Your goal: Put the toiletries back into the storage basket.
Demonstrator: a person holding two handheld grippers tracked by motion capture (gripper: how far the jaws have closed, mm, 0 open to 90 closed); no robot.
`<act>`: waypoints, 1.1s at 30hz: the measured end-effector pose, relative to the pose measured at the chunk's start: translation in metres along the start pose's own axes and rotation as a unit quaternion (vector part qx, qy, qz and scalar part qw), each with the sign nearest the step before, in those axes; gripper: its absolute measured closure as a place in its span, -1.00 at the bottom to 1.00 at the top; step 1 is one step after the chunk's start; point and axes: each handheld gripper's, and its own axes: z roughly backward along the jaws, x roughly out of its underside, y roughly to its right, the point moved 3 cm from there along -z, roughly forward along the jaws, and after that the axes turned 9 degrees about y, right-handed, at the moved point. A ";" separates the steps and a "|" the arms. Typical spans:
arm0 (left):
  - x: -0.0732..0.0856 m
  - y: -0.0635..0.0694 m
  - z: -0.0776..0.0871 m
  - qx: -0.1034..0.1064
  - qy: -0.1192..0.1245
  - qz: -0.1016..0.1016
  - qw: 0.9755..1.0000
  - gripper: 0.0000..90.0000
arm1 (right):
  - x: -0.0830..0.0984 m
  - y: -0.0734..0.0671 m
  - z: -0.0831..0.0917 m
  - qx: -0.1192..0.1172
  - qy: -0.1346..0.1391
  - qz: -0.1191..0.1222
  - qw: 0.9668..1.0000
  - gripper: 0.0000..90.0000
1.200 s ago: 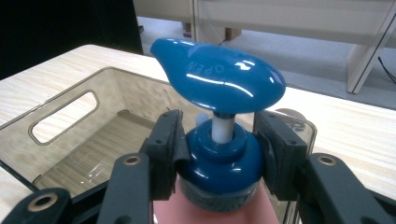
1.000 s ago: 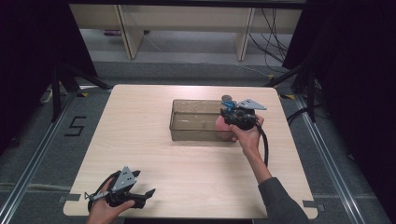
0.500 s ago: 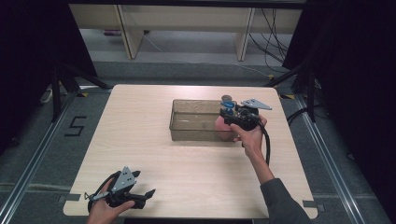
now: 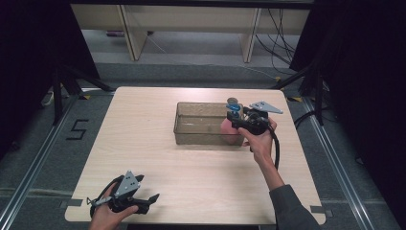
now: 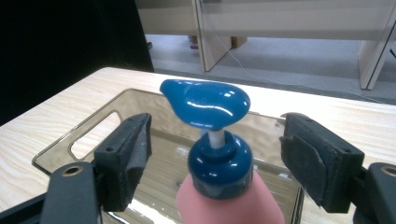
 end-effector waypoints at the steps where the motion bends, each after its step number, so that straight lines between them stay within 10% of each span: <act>1: 0.000 0.000 0.000 0.000 0.001 0.001 1.000 -0.67 | 0.000 -0.001 0.001 -0.001 -0.002 -0.008 1.000 -0.43; 27: -0.001 0.000 -0.001 -0.002 0.011 0.008 1.000 -0.67 | -0.002 -0.007 0.025 -0.011 0.005 0.001 1.000 -0.55; 30: -0.001 -0.004 0.001 -0.004 -0.002 -0.016 1.000 -0.67 | -0.002 -0.007 0.028 -0.014 0.007 0.012 1.000 -0.56; 33: -0.001 0.001 -0.001 0.000 0.009 0.010 1.000 -0.67 | -0.001 -0.009 0.030 -0.014 0.002 0.007 1.000 -0.57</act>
